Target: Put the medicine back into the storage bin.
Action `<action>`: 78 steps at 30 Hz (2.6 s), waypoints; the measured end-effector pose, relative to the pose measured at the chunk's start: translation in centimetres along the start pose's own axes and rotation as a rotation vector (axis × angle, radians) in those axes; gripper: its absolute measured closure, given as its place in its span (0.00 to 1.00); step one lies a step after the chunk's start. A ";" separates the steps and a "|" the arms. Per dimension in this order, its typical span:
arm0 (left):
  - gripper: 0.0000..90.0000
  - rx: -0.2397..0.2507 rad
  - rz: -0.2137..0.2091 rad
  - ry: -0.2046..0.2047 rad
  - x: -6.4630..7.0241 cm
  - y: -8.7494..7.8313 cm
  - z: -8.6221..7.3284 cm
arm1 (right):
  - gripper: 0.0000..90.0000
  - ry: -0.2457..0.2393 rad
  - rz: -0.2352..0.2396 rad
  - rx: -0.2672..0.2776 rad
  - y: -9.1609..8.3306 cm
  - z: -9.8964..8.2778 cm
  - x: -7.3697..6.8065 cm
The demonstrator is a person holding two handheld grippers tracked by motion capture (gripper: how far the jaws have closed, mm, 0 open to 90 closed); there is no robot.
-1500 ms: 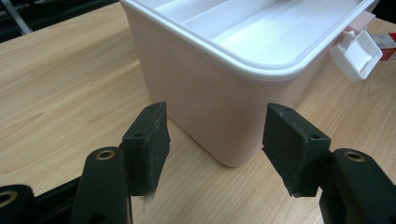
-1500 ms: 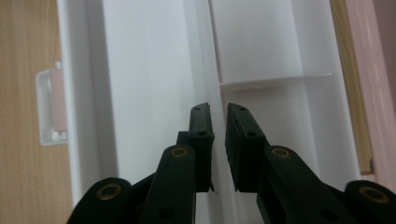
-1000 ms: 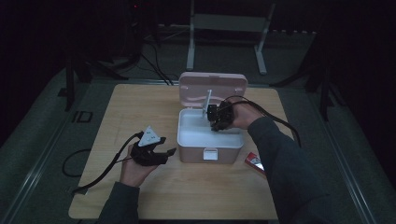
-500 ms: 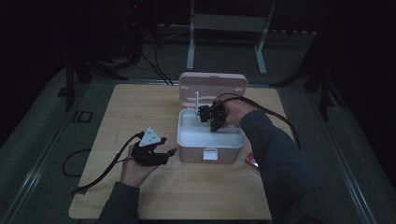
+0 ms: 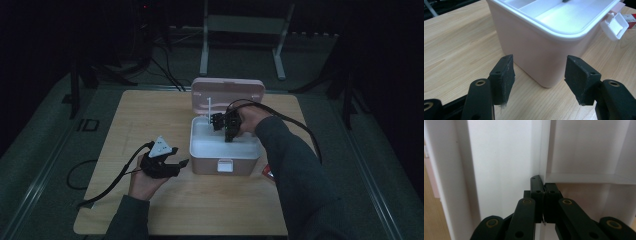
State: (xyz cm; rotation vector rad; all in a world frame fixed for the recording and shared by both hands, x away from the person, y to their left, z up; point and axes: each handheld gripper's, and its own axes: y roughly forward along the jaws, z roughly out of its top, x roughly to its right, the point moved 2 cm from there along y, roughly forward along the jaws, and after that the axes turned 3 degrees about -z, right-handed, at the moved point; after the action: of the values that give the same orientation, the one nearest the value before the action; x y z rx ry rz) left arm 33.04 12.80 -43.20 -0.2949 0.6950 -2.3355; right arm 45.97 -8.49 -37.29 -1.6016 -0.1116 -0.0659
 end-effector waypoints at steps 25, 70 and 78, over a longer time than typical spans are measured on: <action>0.45 0.000 -0.003 -0.004 0.0 0.1 -0.1 | 1.00 0.032 -0.034 0.164 -3.7 -1.9 -0.1; 0.45 -0.015 -0.008 -0.003 0.0 0.4 -0.4 | 0.99 0.529 -0.050 0.142 -0.7 -26.8 -2.0; 0.45 -0.017 -0.008 -0.002 0.0 0.4 -0.5 | 0.99 0.622 -0.057 0.114 3.7 -26.5 -0.5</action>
State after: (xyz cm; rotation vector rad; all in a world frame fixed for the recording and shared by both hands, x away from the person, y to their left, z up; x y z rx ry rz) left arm 33.08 12.74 -43.79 -0.3080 0.7144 -2.3376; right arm 46.64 -35.12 -40.10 -1.4001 0.3173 -0.5849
